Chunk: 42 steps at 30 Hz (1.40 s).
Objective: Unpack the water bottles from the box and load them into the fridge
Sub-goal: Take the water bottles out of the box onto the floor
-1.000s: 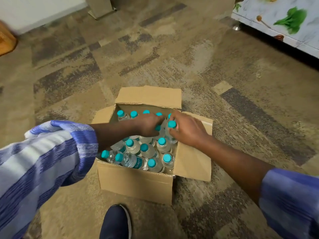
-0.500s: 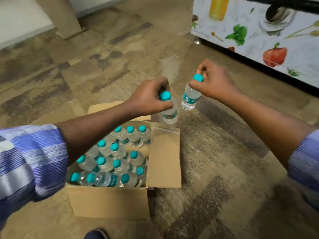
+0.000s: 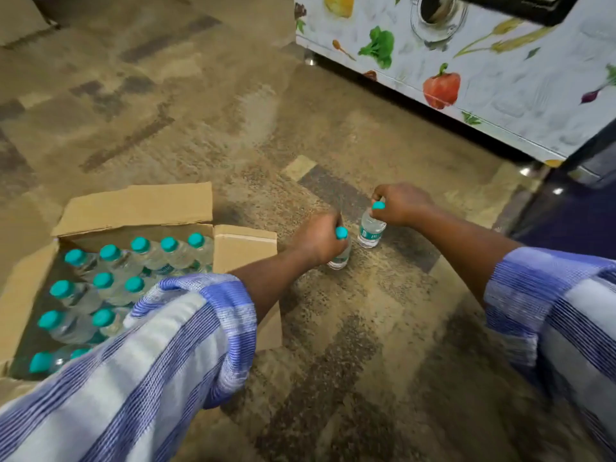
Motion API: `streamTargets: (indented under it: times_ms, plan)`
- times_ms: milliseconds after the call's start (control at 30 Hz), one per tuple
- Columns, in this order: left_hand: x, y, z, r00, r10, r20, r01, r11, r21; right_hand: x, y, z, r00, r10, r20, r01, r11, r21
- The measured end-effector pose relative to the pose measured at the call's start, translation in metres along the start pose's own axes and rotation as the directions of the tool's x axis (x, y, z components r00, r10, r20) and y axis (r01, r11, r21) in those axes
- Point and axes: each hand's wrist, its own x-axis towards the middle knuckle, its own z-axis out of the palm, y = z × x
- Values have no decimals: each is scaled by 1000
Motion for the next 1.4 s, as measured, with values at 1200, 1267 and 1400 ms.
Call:
streamTargets:
  times_ms: [1200, 1267, 1400]
  plan:
    - [-81, -199, -180, 927, -213, 309, -35, 770, 637, -52, -303, 54, 746, -666, 1, 663, 742, -95]
    - [-87, -204, -173, 936, -188, 297, -43, 778, 627, -53, -310, 60, 741, -672, 15, 664, 728, -173]
    - [-101, -210, -155, 958, -116, 263, -83, 763, 641, -60, -316, 73, 754, -655, -48, 612, 728, -309]
